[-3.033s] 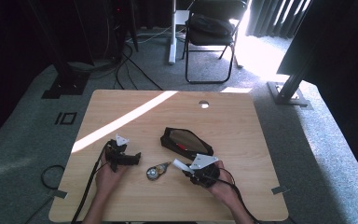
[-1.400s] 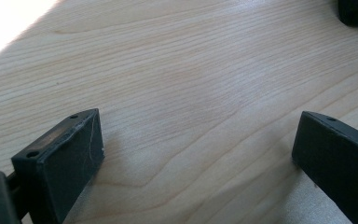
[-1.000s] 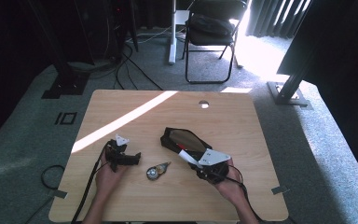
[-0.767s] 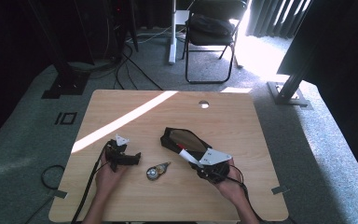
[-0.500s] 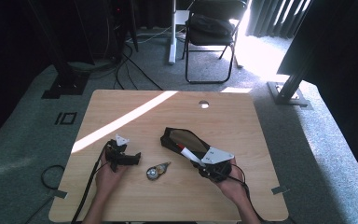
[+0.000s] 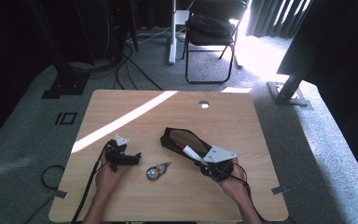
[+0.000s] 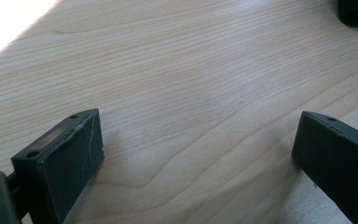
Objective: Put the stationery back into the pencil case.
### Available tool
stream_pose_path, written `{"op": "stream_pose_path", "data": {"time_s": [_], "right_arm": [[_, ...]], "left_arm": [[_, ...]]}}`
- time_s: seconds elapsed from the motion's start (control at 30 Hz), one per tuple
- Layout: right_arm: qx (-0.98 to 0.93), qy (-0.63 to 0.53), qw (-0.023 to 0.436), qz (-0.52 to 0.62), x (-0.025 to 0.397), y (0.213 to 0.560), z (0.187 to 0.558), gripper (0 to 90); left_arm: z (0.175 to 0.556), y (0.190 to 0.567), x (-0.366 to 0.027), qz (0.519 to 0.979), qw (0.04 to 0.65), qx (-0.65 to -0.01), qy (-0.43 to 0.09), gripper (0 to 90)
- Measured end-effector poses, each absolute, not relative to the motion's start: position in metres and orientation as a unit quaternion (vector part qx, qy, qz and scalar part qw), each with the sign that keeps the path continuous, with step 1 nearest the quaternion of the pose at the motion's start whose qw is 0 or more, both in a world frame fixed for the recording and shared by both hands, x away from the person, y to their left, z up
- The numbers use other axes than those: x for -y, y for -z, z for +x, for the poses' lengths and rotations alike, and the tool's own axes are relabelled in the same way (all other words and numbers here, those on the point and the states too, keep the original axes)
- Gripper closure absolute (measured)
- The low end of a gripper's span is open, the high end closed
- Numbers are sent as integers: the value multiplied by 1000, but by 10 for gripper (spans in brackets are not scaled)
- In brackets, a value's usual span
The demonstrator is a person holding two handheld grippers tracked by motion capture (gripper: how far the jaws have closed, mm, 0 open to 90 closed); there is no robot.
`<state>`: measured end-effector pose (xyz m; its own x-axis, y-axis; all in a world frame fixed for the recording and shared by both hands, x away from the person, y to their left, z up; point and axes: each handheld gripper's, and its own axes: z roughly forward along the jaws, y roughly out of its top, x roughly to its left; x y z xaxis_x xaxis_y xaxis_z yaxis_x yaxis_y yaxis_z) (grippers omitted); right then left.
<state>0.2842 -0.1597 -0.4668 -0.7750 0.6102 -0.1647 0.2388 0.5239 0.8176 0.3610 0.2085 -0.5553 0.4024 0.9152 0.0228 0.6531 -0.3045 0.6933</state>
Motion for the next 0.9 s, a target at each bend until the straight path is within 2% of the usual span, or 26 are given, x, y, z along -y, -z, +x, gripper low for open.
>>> {"op": "stream_pose_path", "data": {"time_s": [0.9], "right_arm": [[-836, -420, 230, 268, 170, 463, 297, 710]], "left_arm": [[361, 555, -209, 779, 307, -503, -213, 23]]}}
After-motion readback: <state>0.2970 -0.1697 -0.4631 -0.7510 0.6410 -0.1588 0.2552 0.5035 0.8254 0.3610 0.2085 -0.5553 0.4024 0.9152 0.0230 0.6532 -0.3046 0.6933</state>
